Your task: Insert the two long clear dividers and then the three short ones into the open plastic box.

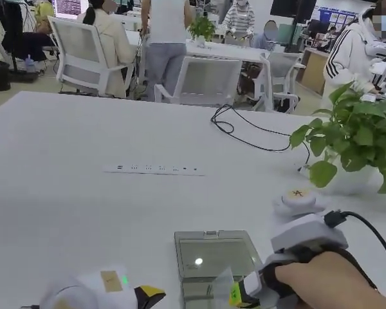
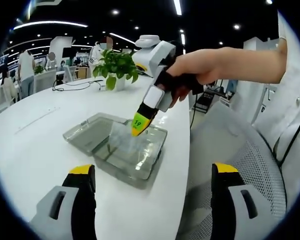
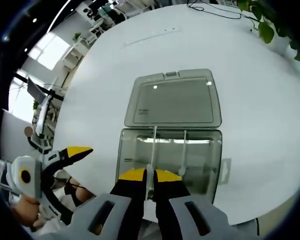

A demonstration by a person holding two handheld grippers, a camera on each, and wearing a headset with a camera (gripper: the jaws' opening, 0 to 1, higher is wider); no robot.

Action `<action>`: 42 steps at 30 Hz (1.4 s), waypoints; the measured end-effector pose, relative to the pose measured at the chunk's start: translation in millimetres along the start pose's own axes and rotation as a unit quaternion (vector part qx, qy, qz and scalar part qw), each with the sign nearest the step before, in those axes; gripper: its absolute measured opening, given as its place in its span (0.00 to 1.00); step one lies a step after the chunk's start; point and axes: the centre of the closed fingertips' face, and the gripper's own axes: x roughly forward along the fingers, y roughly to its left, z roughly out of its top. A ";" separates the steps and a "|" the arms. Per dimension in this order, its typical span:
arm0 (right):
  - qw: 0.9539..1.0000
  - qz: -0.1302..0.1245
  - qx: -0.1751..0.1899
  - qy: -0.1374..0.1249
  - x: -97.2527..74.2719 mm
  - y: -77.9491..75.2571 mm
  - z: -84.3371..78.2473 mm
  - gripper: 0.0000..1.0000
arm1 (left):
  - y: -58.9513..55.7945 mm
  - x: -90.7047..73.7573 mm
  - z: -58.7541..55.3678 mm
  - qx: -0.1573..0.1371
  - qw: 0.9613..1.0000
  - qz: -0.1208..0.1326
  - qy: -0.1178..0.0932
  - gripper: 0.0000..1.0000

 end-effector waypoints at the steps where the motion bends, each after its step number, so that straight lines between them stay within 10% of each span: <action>1: 1.000 0.000 -0.001 0.000 0.1 0.4 0.0 0.07 | -0.1 0.0 0.1 -0.001 1.000 0.000 -0.001 0.98; 27: 0.997 -0.031 -0.070 0.009 3.2 2.4 4.4 0.07 | 1.2 1.9 -2.4 -0.014 1.000 -0.001 -0.002 0.98; 42: 0.984 -0.076 -0.159 0.015 8.2 7.1 2.8 0.07 | 3.1 0.8 -3.4 -0.019 1.000 0.003 -0.003 0.97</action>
